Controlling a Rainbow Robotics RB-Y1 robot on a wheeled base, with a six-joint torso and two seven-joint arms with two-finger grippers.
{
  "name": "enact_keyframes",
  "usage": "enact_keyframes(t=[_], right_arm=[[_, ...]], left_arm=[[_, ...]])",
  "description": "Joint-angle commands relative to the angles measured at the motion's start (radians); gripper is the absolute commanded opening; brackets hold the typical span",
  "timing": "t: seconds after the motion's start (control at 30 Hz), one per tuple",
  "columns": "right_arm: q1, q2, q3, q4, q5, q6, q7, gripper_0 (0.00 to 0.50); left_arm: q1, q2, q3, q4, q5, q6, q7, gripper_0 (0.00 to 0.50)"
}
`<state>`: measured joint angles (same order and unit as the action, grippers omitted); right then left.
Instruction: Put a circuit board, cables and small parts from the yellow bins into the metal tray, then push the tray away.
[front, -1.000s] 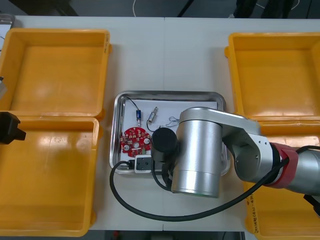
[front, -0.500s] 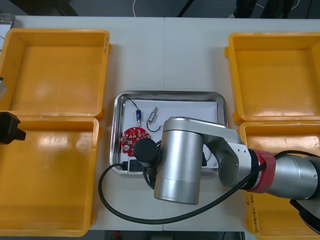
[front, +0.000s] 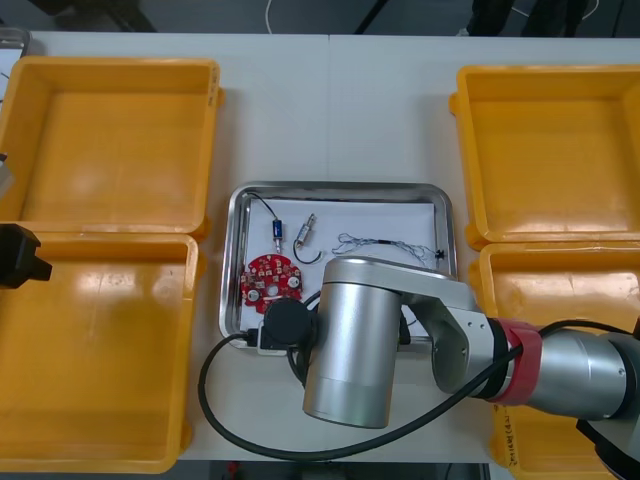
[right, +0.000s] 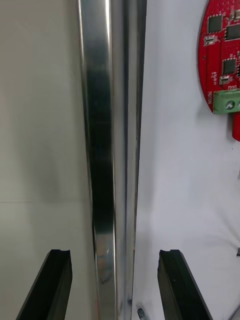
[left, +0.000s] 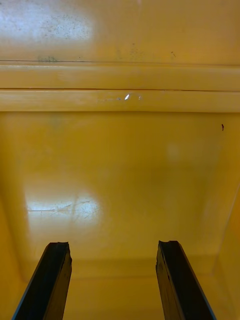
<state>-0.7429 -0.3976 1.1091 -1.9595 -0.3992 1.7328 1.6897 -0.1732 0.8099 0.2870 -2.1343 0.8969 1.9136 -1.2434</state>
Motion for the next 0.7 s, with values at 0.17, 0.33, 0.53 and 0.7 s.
enact_keyframes(t=[0.17,0.33,0.53,0.7], right_arm=[[0.022,0.028,0.024,-0.004,0.016,-0.018,-0.016,0.500],[0.020,0.029,0.028,0.008,0.030,-0.030,-0.013,0.500],[0.020,0.029,0.028,0.024,0.039,-0.059,-0.010,0.500],[0.020,0.029,0.028,0.024,0.039,-0.064,-0.015,0.500]], left_arm=[[0.014,0.038,0.031,-0.019,0.008,0.006,-0.022,0.500],[0.014,0.038,0.031,-0.019,0.008,0.006,-0.022,0.500],[0.014,0.038,0.031,-0.019,0.008,0.006,-0.022,0.500],[0.014,0.038,0.031,-0.019,0.008,0.006,-0.022,0.500]])
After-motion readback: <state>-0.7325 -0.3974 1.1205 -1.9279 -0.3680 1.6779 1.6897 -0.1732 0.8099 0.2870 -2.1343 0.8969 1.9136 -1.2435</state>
